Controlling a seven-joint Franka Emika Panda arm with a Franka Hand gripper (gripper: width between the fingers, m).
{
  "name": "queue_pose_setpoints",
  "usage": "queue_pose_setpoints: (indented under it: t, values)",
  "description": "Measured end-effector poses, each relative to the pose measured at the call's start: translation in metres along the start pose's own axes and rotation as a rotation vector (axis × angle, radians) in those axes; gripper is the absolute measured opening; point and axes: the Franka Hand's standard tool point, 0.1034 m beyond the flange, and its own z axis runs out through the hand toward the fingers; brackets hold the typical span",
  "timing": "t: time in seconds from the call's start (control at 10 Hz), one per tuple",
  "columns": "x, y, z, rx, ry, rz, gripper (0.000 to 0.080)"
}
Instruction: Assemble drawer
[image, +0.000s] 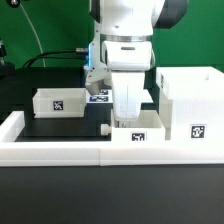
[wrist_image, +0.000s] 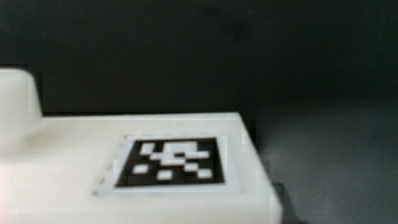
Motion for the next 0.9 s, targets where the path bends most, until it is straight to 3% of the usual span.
queue_pose_setpoints:
  t: [0.6,0.8,0.9]
  values:
    - [-0.0006,-0.0010,0.0016,0.002,0.000,0.014,0.0042]
    - [-0.0002,-0.0017,0.0021,-0.022,0.003,0.012,0.0042]
    - [-0.0004,-0.0014,0.0013,-0.019,0.002,0.012,0.0042]
